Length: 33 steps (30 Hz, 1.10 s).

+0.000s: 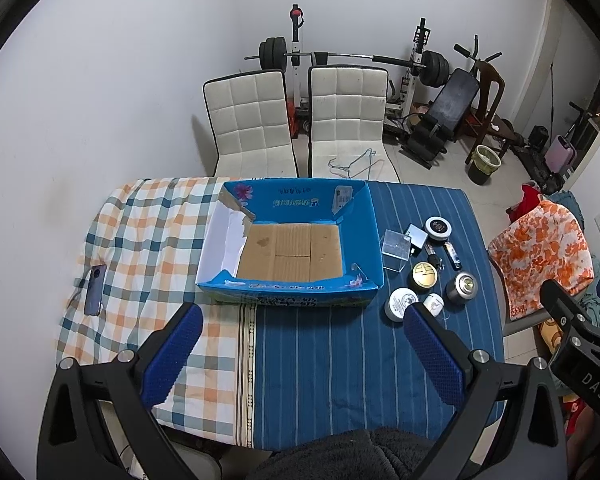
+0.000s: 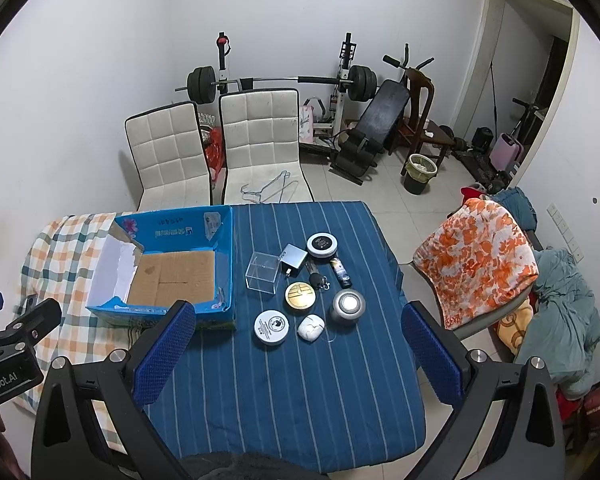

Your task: Organize rigid objects

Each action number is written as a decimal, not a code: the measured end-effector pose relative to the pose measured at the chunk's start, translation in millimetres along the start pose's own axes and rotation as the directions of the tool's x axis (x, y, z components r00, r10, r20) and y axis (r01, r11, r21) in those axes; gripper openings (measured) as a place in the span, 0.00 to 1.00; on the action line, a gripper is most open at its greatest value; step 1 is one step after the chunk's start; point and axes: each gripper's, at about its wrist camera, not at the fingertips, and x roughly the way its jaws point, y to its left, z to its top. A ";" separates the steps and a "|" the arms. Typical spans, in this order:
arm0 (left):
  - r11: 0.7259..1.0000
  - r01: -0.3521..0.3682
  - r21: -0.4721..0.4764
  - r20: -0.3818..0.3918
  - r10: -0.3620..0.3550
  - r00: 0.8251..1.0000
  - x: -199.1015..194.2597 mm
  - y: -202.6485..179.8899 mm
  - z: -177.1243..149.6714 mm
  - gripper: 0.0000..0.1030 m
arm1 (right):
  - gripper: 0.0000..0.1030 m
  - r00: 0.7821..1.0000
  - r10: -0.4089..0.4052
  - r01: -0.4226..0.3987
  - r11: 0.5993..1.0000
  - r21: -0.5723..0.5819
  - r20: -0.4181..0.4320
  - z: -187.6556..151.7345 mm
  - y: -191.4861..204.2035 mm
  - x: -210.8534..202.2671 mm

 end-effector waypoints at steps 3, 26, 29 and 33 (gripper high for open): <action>1.000 0.001 0.003 0.004 -0.001 1.000 1.5 -0.1 -3.3 1.00 | 1.00 1.000 -0.001 0.001 1.000 0.002 -0.004 -0.4 -1.6 2.3; 1.000 0.008 0.006 -0.012 -0.008 1.000 11.1 -0.5 -2.6 1.00 | 1.00 1.000 -0.008 0.008 1.000 0.000 -0.015 -2.1 -5.6 19.2; 1.000 0.008 0.005 -0.012 -0.008 1.000 10.8 -1.1 -2.9 1.00 | 1.00 1.000 -0.009 0.009 1.000 0.002 -0.016 -1.8 -6.4 23.6; 1.000 0.009 0.004 -0.012 -0.009 1.000 12.2 -0.5 -2.1 1.00 | 1.00 1.000 -0.010 0.010 1.000 0.000 -0.019 -0.9 -6.4 25.4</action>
